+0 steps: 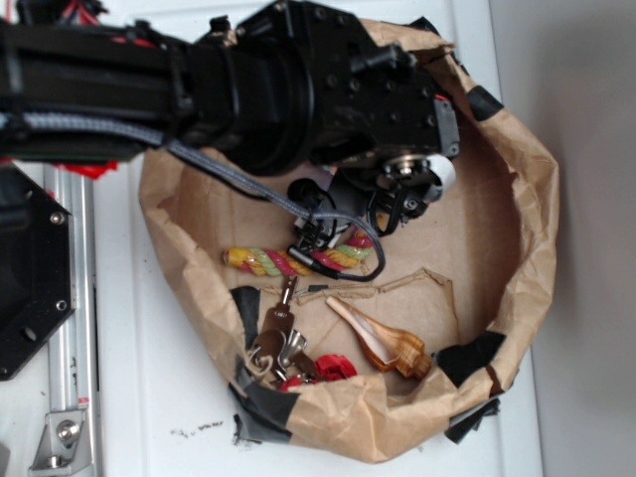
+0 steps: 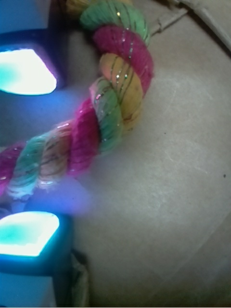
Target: Grab the multicolored rope.
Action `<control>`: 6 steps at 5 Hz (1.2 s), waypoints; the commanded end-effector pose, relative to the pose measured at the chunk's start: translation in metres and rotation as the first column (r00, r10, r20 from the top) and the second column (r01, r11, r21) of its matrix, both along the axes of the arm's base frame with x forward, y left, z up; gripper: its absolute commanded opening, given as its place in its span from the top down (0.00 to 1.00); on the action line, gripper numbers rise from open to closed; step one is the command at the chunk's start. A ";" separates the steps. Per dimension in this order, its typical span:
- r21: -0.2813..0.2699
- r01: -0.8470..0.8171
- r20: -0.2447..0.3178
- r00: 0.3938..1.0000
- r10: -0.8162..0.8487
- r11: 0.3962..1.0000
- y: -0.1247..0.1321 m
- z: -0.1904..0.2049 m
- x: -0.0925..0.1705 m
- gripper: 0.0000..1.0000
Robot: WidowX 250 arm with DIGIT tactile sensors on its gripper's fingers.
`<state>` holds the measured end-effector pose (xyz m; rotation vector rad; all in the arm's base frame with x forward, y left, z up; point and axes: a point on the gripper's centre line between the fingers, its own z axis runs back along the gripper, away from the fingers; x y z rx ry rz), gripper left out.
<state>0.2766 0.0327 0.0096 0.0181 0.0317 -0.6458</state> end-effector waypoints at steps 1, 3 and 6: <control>0.007 -0.051 0.006 0.999 0.051 0.999 -0.014 -0.012 -0.010 1.00; 0.004 -0.209 0.068 0.976 0.208 0.978 -0.004 -0.002 -0.012 1.00; -0.051 -0.444 0.117 0.887 0.447 0.895 0.001 0.057 -0.013 1.00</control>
